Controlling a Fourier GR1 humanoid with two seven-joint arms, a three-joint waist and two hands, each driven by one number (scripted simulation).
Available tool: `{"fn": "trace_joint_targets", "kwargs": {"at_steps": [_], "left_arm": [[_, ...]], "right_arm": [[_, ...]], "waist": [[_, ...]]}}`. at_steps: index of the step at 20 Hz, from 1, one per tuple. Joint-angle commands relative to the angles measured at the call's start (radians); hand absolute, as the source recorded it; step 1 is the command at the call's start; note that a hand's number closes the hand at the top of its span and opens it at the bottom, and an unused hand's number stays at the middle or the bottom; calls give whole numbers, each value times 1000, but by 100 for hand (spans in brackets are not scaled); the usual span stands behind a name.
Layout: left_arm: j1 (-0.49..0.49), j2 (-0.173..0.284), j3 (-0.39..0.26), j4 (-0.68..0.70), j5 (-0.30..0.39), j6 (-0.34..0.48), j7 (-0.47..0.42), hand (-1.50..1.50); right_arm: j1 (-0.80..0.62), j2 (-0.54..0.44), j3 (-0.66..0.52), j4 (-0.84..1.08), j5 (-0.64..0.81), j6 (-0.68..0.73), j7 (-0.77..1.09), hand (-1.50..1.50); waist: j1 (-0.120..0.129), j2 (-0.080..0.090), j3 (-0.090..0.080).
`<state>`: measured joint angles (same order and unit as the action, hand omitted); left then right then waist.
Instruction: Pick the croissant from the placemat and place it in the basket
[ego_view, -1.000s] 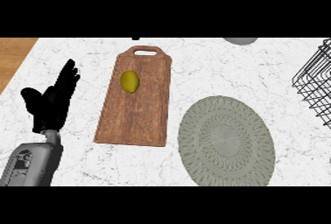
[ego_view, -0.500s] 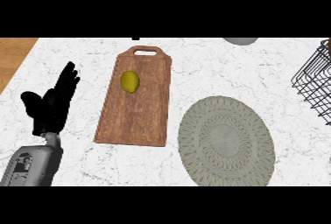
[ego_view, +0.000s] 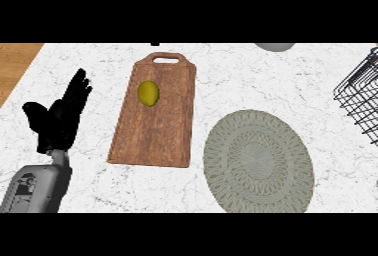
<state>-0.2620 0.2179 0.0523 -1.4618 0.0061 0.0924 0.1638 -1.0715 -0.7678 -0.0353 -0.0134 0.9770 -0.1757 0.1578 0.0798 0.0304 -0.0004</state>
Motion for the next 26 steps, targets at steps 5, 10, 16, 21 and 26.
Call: {"fn": "trace_joint_targets", "kwargs": {"at_steps": [5,10,16,21,26], "left_arm": [[27,5,1,-19,-6,1,16,0],[-1,3,13,-3,-4,5,2,0],[37,23,37,11,6,-14,-18,0],[87,1,27,-12,-3,-2,-41,0],[82,39,74,-30,25,-18,-10,0]], "right_arm": [[37,2,-122,-69,-125,-134,-55,-150],[-23,2,-216,-110,-216,-176,-48,-150],[22,-29,-364,-125,-363,-231,-85,-150],[73,-87,-476,-146,-479,-211,-139,-150],[197,-204,-546,-148,-562,-40,-245,-150]], "waist": [[-11,-4,7],[-15,-2,6],[-34,-9,4],[-54,-18,4],[-66,-23,3]]}}
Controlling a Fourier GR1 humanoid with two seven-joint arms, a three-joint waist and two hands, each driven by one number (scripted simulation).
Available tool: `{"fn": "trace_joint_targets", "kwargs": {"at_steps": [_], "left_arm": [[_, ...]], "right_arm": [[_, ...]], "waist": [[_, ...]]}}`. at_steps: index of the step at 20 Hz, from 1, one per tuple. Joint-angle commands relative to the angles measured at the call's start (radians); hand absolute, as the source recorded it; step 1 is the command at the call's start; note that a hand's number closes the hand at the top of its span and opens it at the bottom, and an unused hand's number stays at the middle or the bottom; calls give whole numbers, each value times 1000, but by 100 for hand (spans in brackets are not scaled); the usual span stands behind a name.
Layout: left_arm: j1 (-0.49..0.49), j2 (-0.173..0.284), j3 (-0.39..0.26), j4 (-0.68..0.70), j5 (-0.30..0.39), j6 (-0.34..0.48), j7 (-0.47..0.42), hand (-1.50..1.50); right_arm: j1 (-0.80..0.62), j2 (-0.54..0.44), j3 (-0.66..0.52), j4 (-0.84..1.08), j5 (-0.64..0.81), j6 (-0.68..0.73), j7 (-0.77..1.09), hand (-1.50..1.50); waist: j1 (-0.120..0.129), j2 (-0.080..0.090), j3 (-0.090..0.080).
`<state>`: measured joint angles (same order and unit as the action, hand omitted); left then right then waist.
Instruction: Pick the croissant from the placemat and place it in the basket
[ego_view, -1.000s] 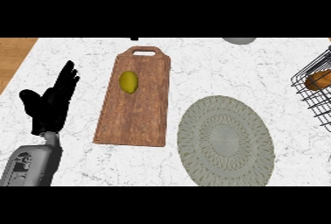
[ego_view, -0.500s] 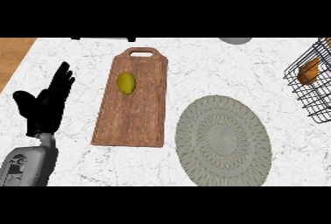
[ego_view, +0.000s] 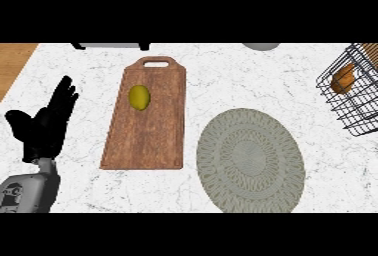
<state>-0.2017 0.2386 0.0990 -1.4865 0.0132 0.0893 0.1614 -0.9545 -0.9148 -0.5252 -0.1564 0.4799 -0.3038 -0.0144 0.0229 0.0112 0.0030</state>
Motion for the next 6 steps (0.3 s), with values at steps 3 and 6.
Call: {"fn": "trace_joint_targets", "kwargs": {"at_steps": [3,6], "left_arm": [[-15,-51,-36,4,-54,59,8,0],[13,-13,0,-34,-20,18,18,0]], "right_arm": [[126,-46,-74,-25,-97,114,-107,-150],[189,-48,-98,-49,-138,150,-173,-150]], "waist": [[-11,-4,-1],[-9,-6,-1]]}}
